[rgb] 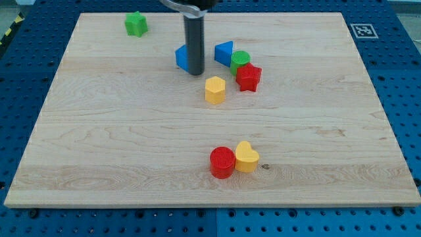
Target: Move your arm to the right of the blue cube
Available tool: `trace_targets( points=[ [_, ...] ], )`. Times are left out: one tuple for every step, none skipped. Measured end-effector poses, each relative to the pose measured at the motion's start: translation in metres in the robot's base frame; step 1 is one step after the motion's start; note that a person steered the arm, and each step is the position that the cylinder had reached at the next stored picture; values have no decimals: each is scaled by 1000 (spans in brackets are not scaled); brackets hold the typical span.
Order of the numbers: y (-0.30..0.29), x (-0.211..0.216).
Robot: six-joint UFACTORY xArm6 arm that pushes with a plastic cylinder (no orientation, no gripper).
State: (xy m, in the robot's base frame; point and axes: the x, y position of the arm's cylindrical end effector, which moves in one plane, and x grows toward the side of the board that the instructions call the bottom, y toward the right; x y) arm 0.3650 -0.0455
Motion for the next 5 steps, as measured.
trace_targets(
  points=[
    [-26,-24],
    [-29,-42],
    [-27,-37],
    [1,-13],
    [10,-15]
  ],
)
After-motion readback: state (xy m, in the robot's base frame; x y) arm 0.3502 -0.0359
